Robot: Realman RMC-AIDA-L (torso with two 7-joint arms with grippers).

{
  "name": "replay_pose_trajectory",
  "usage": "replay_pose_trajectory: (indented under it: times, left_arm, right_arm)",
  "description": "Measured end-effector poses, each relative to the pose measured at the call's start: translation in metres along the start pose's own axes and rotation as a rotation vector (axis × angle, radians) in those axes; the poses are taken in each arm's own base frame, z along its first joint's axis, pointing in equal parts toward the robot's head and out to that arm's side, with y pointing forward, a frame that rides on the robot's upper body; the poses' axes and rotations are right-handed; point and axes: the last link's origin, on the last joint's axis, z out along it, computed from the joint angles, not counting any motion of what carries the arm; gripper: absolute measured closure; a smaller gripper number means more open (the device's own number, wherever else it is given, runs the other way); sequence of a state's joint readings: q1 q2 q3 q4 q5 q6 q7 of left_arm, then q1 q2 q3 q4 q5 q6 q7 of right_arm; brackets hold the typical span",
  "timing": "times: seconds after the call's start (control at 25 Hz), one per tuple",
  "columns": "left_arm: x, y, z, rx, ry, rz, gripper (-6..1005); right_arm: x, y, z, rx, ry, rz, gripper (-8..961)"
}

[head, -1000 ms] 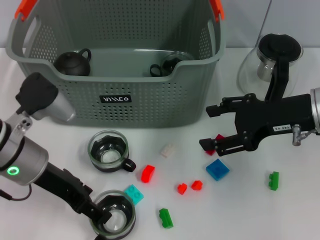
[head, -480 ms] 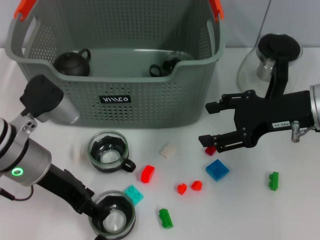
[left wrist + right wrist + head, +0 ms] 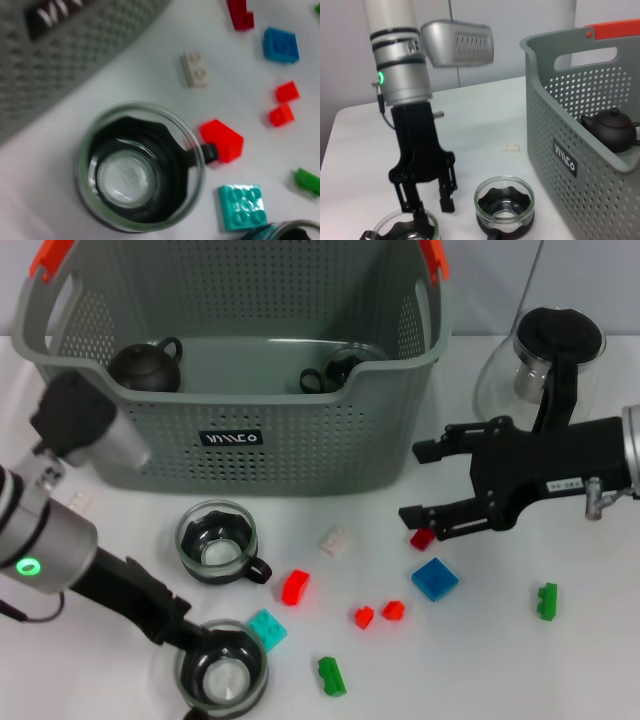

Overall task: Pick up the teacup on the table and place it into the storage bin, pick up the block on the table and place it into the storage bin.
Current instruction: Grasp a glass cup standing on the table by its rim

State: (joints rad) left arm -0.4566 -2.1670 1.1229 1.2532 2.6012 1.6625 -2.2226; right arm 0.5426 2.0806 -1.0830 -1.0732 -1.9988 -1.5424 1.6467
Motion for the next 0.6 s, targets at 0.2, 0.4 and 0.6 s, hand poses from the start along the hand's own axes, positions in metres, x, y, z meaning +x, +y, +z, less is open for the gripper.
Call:
replay_pose_trajectory:
  times: [0.2, 0.4, 0.6]
  left_arm:
    - [0.0003, -0.0024, -0.0102, -0.006, 0.021, -0.004, 459]
    - [0.0031, 0.0013, -0.0086, -0.018, 0.014, 0.012, 467]
    - [0.0049, 0.0037, -0.0072, -0.030, 0.005, 0.021, 473]
  right_arm:
    - [-0.0017, -0.0041, -0.0044, 0.012, -0.009, 0.003, 79]
    - [-0.0032, -0.0058, -0.0041, 0.014, -0.010, -0.005, 80]
    - [-0.0024, -0.0064, -0.0032, 0.011, -0.009, 0.000, 81]
